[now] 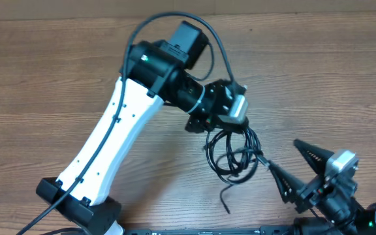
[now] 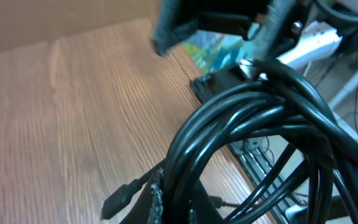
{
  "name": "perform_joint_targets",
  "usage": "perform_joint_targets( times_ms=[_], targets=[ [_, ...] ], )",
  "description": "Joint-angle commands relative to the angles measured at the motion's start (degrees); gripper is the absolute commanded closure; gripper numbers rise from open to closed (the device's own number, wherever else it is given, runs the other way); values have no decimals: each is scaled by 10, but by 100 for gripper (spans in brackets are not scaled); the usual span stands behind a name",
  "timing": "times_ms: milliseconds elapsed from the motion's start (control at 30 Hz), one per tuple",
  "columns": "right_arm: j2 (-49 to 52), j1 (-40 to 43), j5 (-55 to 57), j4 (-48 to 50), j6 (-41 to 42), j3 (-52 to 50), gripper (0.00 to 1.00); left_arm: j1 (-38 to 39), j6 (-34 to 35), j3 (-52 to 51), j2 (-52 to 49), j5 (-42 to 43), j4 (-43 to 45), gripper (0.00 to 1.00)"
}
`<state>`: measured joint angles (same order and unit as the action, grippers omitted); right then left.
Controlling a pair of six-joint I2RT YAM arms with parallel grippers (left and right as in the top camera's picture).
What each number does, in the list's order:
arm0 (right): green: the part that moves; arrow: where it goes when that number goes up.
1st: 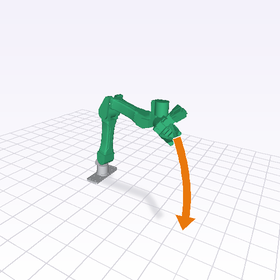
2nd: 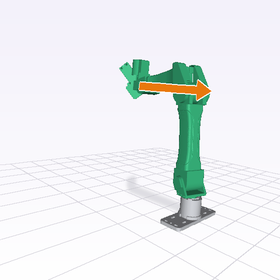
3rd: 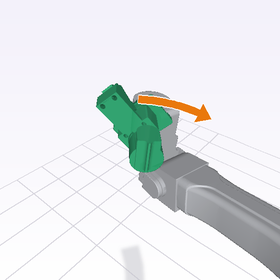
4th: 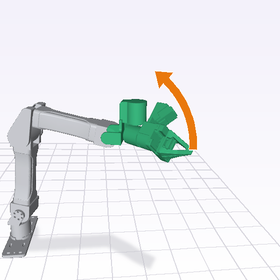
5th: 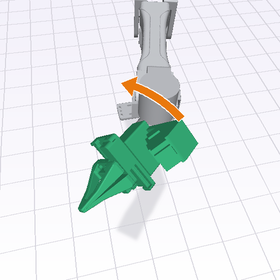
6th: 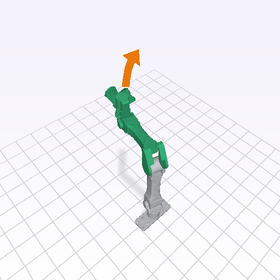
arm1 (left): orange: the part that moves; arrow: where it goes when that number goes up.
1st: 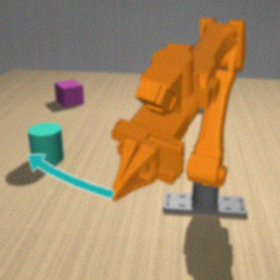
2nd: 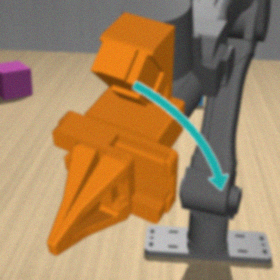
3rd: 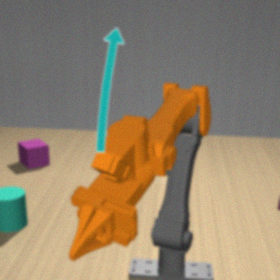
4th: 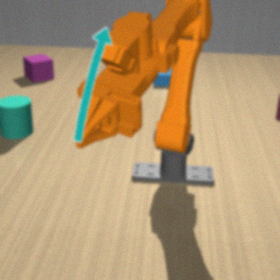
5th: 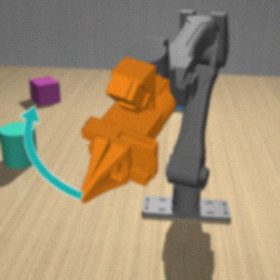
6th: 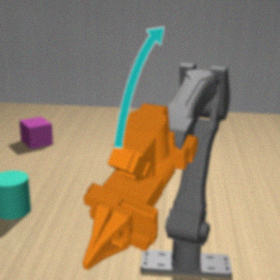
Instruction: Untangle cables
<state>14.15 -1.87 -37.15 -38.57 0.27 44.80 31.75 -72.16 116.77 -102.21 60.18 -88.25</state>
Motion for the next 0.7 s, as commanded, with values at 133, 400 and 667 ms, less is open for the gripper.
perform_joint_targets(
  times_ms=[133, 400, 667],
  targets=[
    [0, 1, -118, 21, -91, 14, 34, -38, -16, 12, 11, 74, -21, 96],
    [0, 1, -185, 61, -143, 14, 34, 4, -76, 11, 11, 52, -53, 96],
    [0, 1, -204, 60, -180, 14, 34, 20, -118, 11, 11, 43, -86, 96]
  ],
)
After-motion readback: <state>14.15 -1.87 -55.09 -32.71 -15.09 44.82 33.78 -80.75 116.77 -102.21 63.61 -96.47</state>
